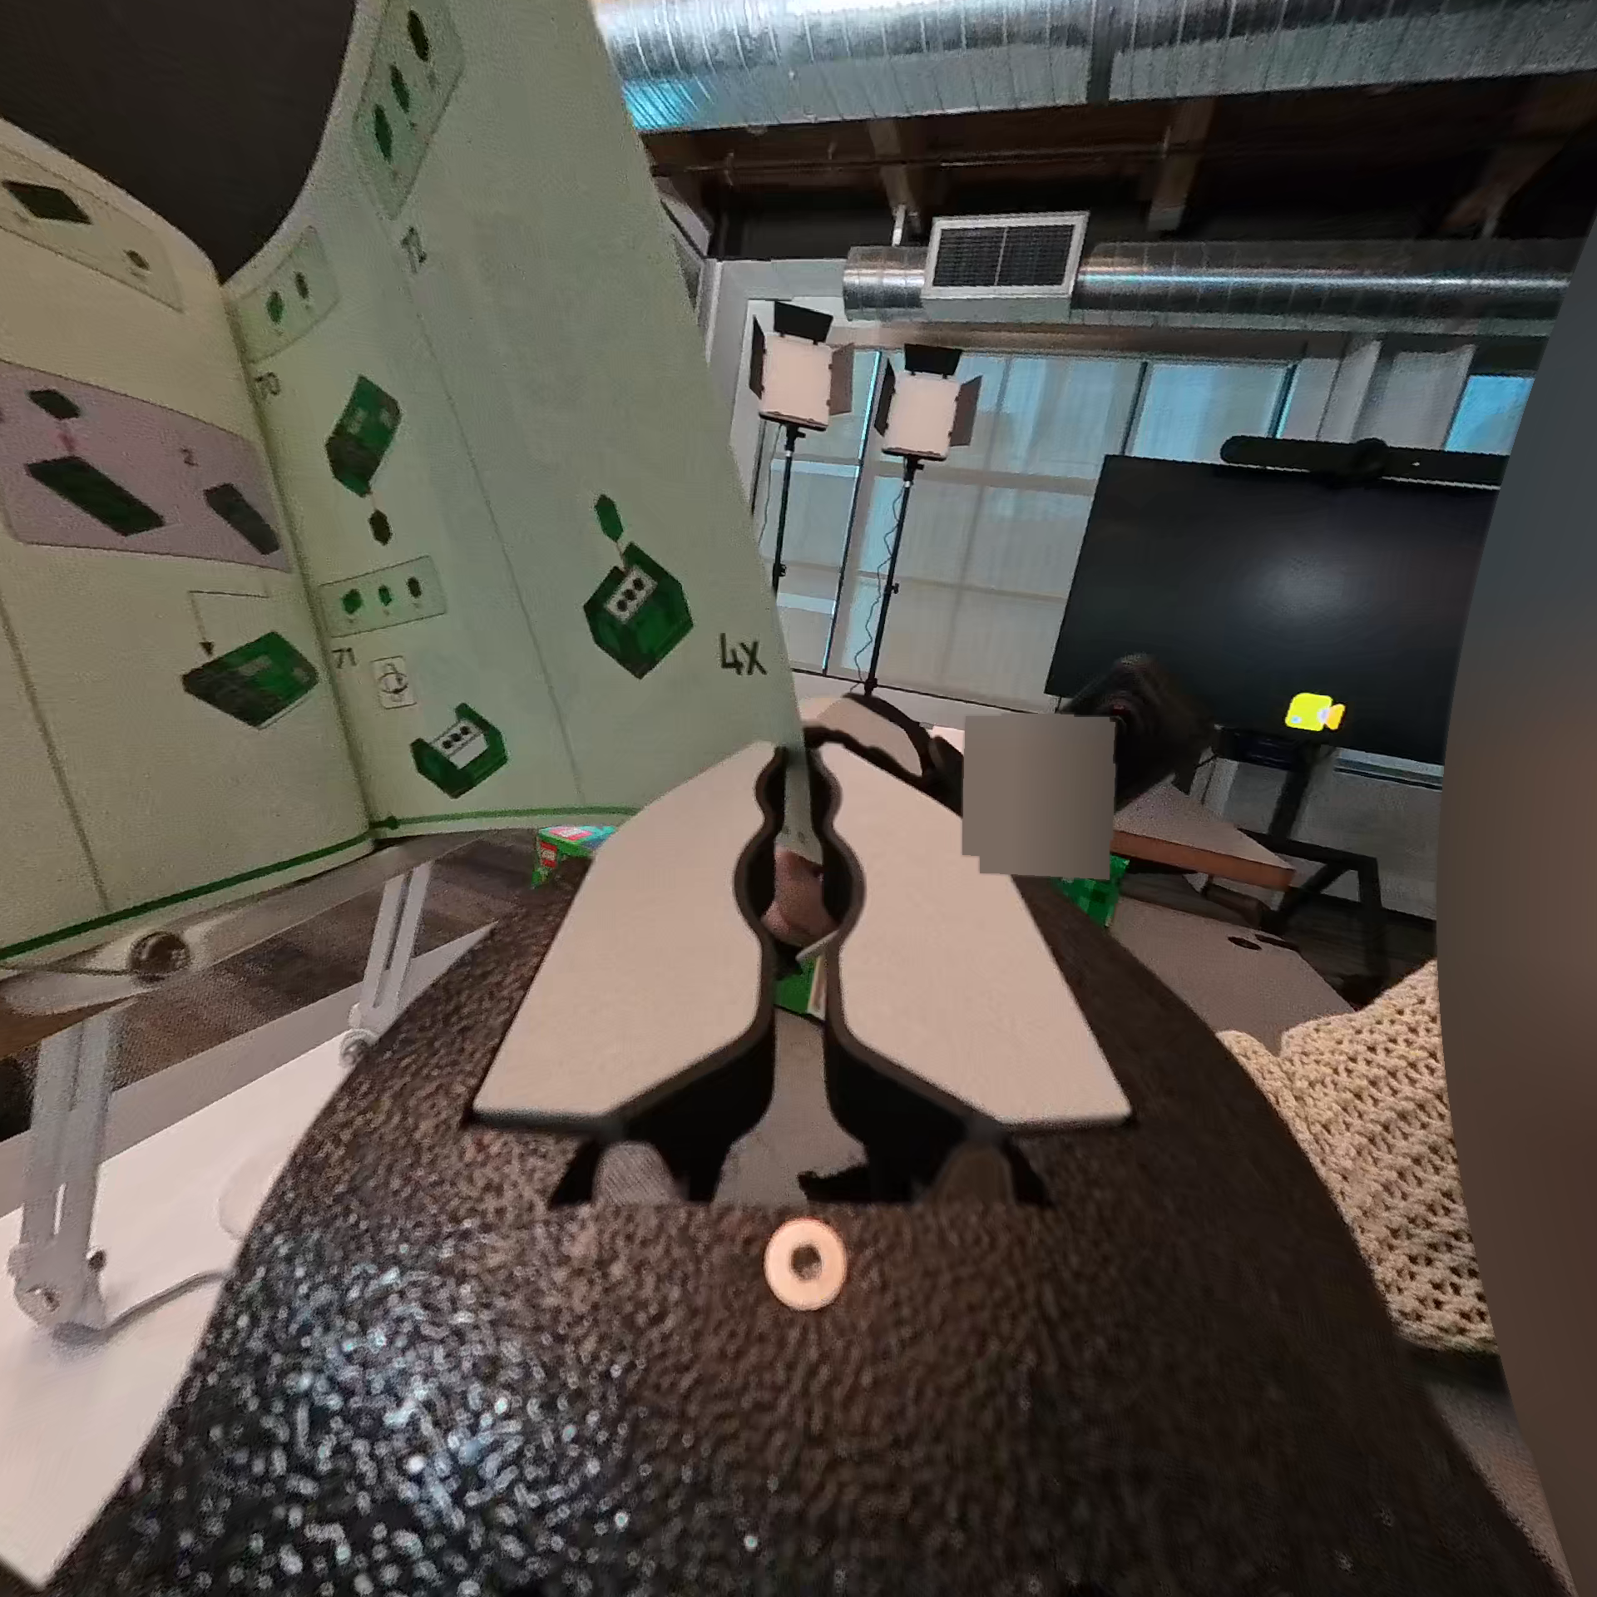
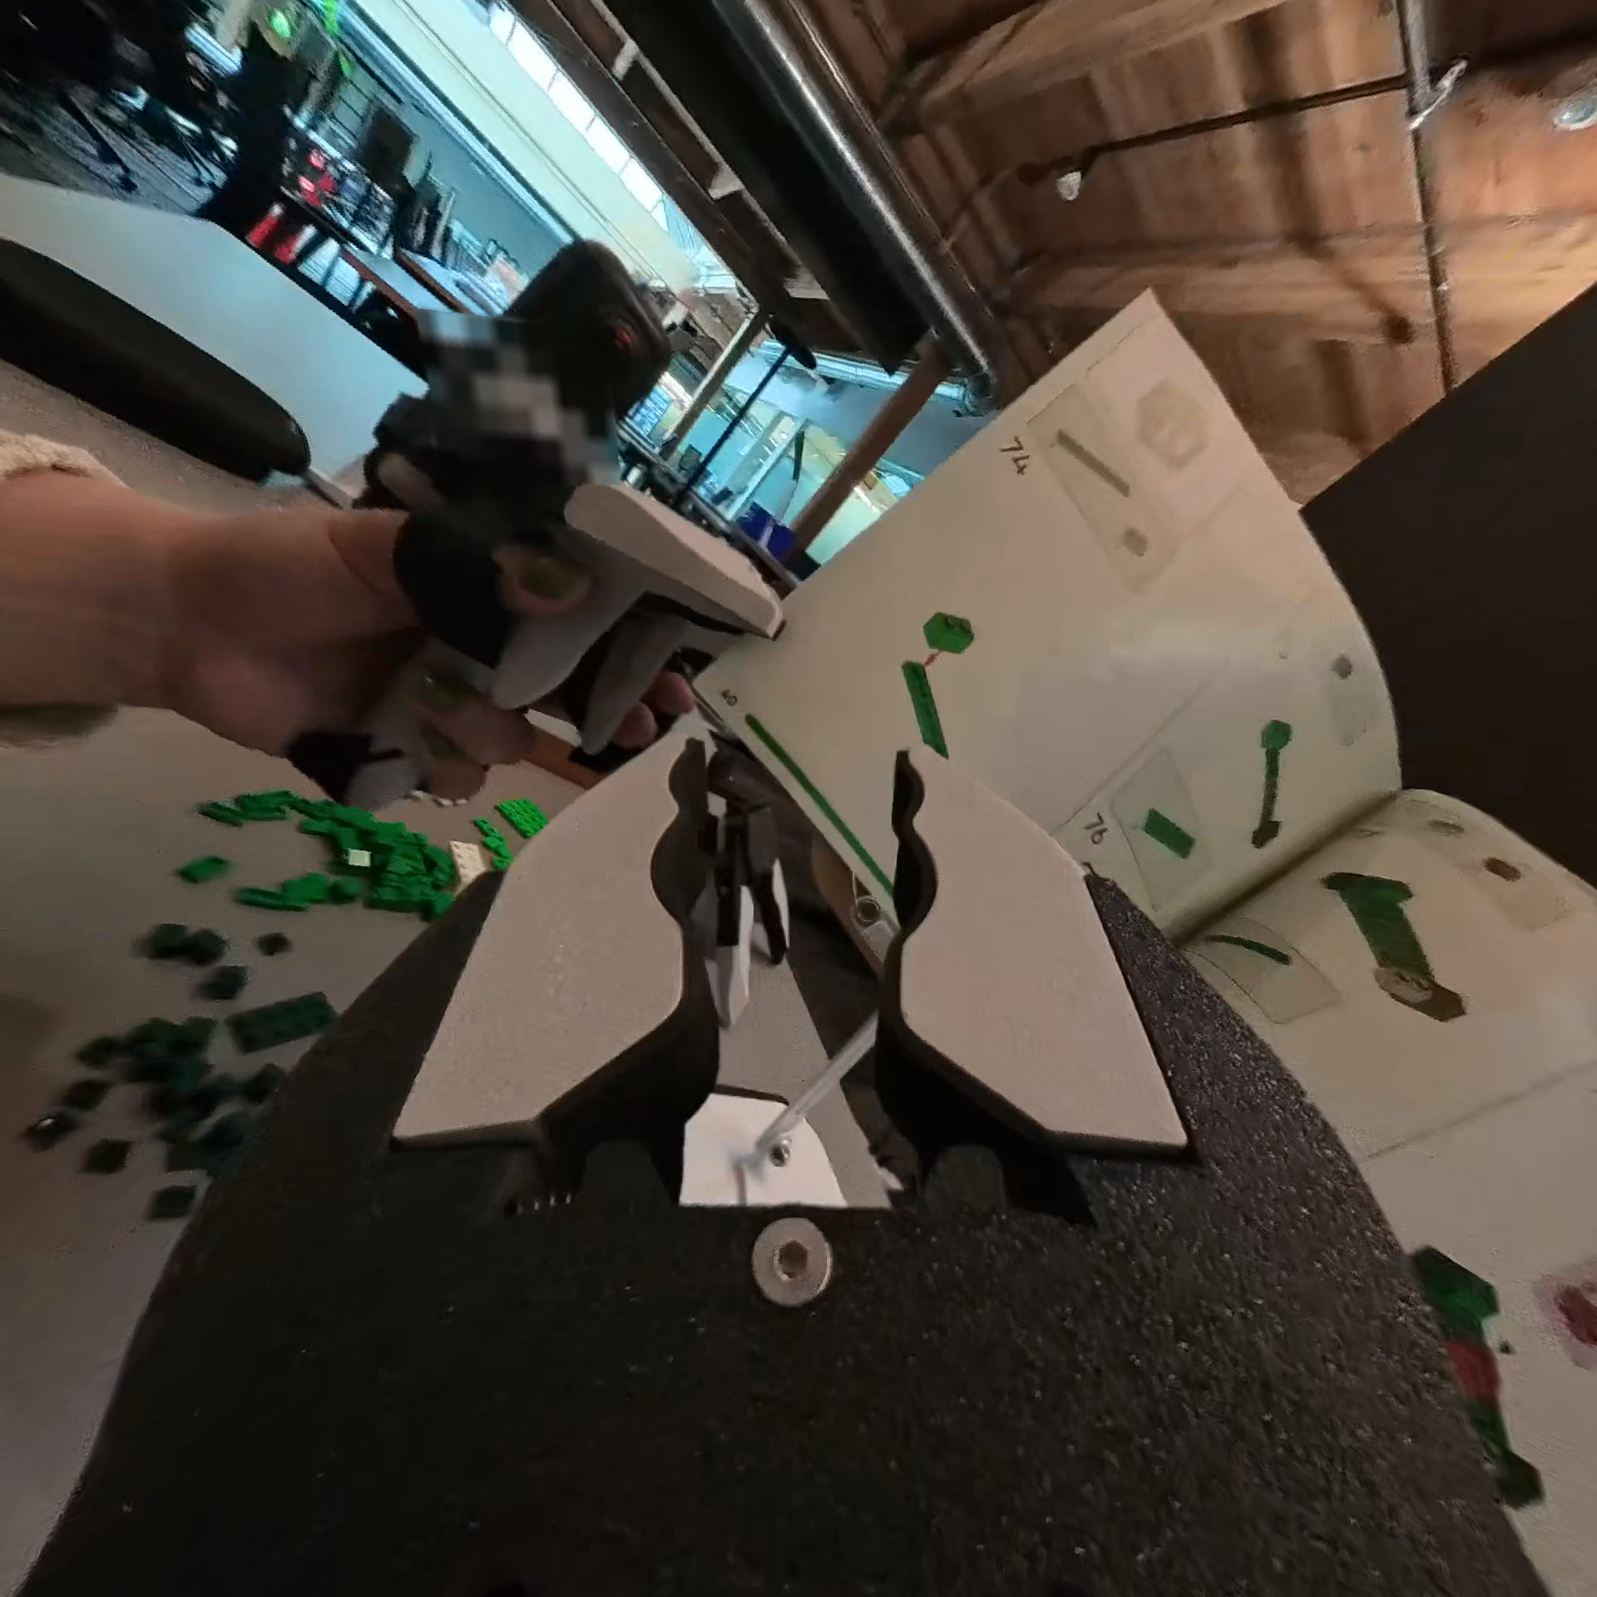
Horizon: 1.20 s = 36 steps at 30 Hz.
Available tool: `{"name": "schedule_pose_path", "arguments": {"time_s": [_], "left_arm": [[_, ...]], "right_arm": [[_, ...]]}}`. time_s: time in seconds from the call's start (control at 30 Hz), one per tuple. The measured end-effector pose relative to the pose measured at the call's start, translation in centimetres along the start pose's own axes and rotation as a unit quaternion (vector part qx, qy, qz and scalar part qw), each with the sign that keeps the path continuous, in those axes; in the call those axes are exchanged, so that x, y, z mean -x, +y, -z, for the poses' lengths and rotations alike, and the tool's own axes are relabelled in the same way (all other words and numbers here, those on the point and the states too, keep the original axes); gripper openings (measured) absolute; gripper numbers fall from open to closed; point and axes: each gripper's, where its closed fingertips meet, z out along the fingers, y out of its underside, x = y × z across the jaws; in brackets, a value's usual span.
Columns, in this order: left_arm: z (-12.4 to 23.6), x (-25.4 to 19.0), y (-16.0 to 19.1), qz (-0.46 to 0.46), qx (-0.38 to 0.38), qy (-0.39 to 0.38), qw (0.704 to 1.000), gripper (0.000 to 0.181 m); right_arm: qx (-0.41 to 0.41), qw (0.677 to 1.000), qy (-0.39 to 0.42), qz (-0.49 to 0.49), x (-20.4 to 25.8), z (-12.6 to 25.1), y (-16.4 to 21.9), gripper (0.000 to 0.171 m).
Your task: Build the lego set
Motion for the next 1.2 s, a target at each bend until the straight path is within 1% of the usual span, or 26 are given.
{"name": "schedule_pose_path", "arguments": {"time_s": [0.17, 0.5, 0.97, 1.2], "left_arm": [[-0.6, -1.1, 0.4, -0.006, 0.004, 0.027, 1.000, 0.005], [-1.0, -1.4, 0.9, -0.006, 0.011, 0.037, 0.999, 0.001], [-1.3, -1.9, 1.5, -0.011, 0.022, 0.047, 0.999, 0.000], [-1.2, -1.9, 1.5, -0.003, 0.023, 0.052, 0.998, 0.000]], "right_arm": [[-0.004, 0.999, -0.030, -0.023, 0.7, -0.2, -0.3, 0.041], [-0.014, 0.999, -0.034, -0.031, 0.8, -0.1, -0.8, 0.038], [-0.014, 0.997, -0.056, -0.045, 1.2, 0.2, -0.9, 0.033], [-0.015, 0.998, -0.050, -0.047, 0.8, 0.5, -0.8, 0.030]]}}
